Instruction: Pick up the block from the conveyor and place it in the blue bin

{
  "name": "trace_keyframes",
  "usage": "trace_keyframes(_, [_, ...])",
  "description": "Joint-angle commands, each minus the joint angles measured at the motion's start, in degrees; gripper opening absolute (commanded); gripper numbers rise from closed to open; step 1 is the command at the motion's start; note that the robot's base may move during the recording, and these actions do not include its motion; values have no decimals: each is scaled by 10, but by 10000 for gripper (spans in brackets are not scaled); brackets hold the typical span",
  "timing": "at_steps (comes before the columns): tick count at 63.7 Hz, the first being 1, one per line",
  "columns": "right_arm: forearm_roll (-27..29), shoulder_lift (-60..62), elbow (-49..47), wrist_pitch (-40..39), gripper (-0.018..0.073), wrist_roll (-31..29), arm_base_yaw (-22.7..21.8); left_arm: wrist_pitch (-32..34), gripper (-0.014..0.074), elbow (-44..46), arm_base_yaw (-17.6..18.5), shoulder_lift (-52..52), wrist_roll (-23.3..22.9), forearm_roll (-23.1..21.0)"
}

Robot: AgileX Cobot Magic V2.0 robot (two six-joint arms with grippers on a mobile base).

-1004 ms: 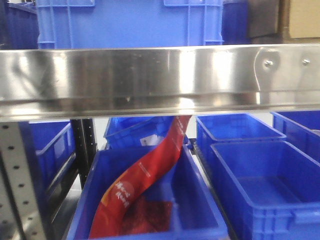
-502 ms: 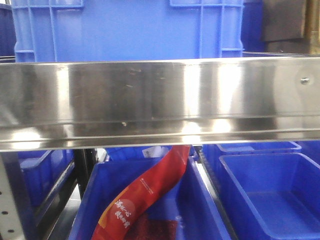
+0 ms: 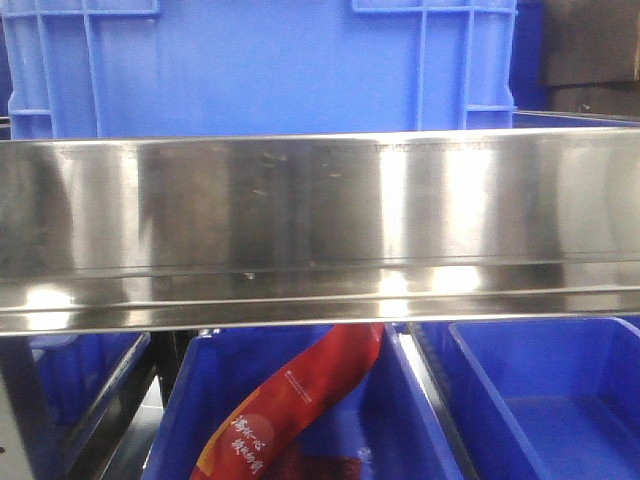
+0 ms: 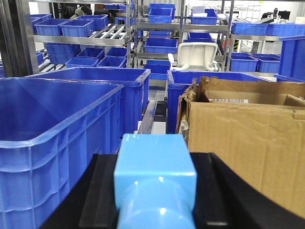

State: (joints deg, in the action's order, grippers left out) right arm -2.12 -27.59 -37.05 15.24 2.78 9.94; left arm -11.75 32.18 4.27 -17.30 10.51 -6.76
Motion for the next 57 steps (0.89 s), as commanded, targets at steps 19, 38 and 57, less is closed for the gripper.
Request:
trace_keyframes(19, [-1, 3, -3, -9, -162, -3, -2, 8, -111, -1, -1, 1, 0, -5])
trace_keyframes(38, [-1, 3, -3, -9, -162, -3, -2, 31, -111, -1, -1, 1, 0, -5])
trace_keyframes(57, [-1, 3, -4, -44, -162, -3, -2, 51, -111, -1, -1, 1, 0, -5])
